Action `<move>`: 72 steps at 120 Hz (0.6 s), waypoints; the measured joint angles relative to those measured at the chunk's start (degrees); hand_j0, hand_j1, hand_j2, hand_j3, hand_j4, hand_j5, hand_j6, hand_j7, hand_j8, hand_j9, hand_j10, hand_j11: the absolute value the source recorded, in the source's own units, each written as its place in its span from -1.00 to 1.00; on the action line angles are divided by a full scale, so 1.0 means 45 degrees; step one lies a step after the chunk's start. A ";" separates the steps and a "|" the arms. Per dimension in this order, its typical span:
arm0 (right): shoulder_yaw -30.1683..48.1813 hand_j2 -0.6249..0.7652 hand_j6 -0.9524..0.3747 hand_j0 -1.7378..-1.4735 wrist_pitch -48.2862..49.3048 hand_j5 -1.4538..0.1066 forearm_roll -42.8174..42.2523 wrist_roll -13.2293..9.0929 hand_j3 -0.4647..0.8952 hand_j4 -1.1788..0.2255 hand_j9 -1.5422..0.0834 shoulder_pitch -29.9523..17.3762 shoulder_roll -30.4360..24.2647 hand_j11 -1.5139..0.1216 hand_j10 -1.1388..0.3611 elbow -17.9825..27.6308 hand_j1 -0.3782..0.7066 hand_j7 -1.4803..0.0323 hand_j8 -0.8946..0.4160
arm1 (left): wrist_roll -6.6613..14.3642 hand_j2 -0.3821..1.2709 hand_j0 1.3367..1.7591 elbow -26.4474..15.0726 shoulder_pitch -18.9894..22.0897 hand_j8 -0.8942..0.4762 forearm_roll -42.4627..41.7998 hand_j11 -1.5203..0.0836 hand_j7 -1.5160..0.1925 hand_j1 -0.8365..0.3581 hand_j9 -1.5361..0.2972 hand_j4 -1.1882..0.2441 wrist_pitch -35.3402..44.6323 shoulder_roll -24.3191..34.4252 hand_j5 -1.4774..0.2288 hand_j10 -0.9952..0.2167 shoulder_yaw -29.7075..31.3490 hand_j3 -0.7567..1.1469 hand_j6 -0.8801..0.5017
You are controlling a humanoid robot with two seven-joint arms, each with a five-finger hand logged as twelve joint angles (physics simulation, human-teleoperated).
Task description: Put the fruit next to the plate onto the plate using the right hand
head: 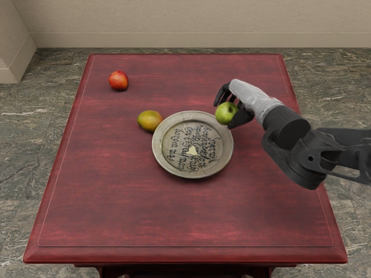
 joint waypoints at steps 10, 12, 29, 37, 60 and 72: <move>0.0003 0.25 -0.30 -0.40 -0.0004 -0.30 0.0119 0.0001 -0.31 -0.21 -0.19 0.0091 0.0556 -0.22 -0.33 -0.0153 0.18 -0.17 -0.32 | 0.0000 -0.54 0.52 0.0008 0.0011 0.29 0.0000 0.88 0.76 0.97 0.66 0.65 0.0000 0.0000 0.72 0.63 0.0004 -0.20 0.26; 0.0003 0.25 -0.30 -0.40 -0.0003 -0.30 0.0137 0.0000 -0.31 -0.21 -0.19 0.0109 0.0664 -0.23 -0.33 -0.0185 0.18 -0.18 -0.32 | 0.0000 -0.54 0.52 0.0009 0.0011 0.29 0.0000 0.88 0.76 0.97 0.66 0.65 0.0000 0.0000 0.72 0.63 0.0005 -0.20 0.26; 0.0003 0.25 -0.26 -0.40 -0.0002 -0.34 0.0237 -0.0002 -0.31 -0.22 -0.22 0.0256 0.1748 -0.25 -0.35 -0.0633 0.19 -0.20 -0.30 | 0.0000 -0.54 0.52 0.0014 0.0011 0.29 0.0000 0.88 0.76 0.97 0.66 0.65 0.0000 0.0000 0.72 0.63 -0.0003 -0.20 0.26; 0.0003 0.26 -0.24 -0.40 0.0009 -0.36 0.0278 -0.0001 -0.31 -0.23 -0.24 0.0319 0.2190 -0.28 -0.36 -0.0835 0.20 -0.22 -0.28 | 0.0000 -0.54 0.52 0.0014 0.0011 0.29 -0.0001 0.88 0.76 0.97 0.66 0.65 0.0000 0.0000 0.72 0.63 -0.0003 -0.20 0.26; 0.0002 0.27 -0.29 -0.39 -0.0017 -0.40 0.0251 0.0014 -0.32 -0.28 -0.31 0.0382 0.2856 -0.35 -0.38 -0.1180 0.15 -0.27 -0.33 | 0.0000 -0.54 0.52 0.0015 0.0011 0.29 0.0000 0.88 0.76 0.97 0.66 0.65 0.0000 0.0000 0.72 0.63 0.0004 -0.20 0.26; 0.0004 0.20 -0.24 -0.38 -0.0033 -0.28 0.0219 0.0009 -0.32 -0.20 -0.19 0.0394 0.2916 -0.24 -0.30 -0.1204 0.05 -0.16 -0.28 | 0.0000 -0.54 0.52 0.0015 0.0001 0.29 0.0000 0.88 0.76 0.97 0.66 0.65 0.0000 0.0000 0.72 0.63 0.0006 -0.20 0.26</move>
